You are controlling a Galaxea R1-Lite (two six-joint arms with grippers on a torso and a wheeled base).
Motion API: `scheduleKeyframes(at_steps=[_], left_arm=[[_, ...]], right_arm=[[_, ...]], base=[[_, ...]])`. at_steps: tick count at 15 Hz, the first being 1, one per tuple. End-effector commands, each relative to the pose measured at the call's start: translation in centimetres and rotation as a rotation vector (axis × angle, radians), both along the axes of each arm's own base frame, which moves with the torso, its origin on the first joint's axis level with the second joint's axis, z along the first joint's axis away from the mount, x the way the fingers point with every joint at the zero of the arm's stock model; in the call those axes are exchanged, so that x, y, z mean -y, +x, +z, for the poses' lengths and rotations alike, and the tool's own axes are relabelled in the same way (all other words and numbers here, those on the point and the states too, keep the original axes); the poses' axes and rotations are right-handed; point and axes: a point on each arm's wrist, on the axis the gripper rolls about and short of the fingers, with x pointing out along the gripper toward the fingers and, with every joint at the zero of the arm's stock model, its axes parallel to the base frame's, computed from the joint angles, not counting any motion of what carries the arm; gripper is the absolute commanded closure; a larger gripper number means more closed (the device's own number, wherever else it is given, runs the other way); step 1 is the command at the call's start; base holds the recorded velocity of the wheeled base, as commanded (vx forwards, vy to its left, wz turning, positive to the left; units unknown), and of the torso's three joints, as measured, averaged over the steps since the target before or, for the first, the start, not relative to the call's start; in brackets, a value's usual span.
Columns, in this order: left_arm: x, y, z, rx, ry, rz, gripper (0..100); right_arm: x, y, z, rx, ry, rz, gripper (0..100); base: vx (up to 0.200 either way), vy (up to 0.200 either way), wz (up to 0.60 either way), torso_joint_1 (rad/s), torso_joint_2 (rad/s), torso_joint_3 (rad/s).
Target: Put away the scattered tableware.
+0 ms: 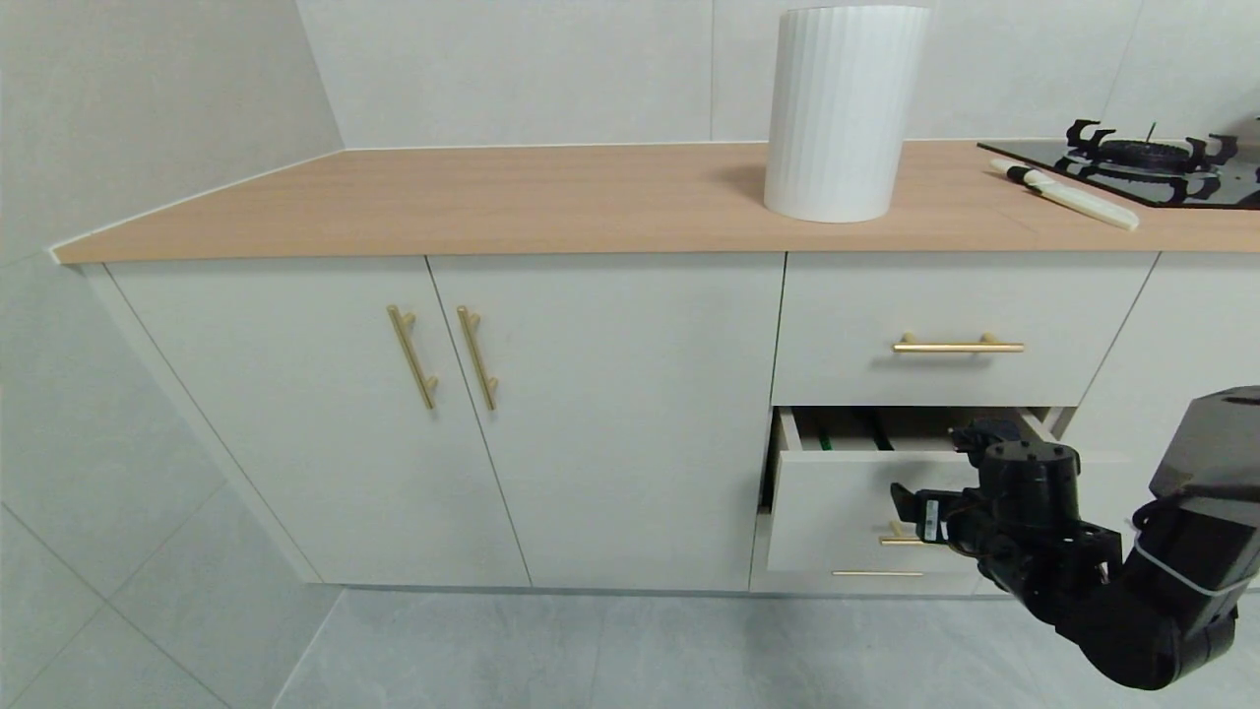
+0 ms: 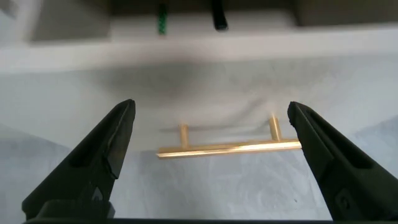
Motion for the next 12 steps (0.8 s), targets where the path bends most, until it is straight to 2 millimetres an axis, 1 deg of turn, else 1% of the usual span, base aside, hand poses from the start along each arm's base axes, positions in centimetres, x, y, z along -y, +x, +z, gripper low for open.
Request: scheduleKeyframes(at_steps=[1,5,10,12], left_arm=[[0.0,0.0,0.0,0.000,0.000,0.001,0],[0.0,0.0,0.0,0.000,0.000,0.001,0],[0.0,0.0,0.0,0.000,0.000,0.001,0],[0.0,0.0,0.0,0.000,0.000,0.001,0]], right_arm=[[0.1,0.4,-1.3,-0.017,-0.009,-0.010,0],[0.3,1.1,-1.2,-0.002,-0.025,-0.017,0],[1.4,3.1,-1.8,0.018,-0.038,-0.052,0],[1.3,4.1,-2.2,0.031,-0.035,-0.057,0]], base=[[0.000,0.000,0.00,0.000,0.00,0.000],[0.000,0.000,0.00,0.000,0.00,0.000],[0.000,0.000,0.00,0.000,0.00,0.000],[0.000,0.000,0.00,0.000,0.00,0.000]])
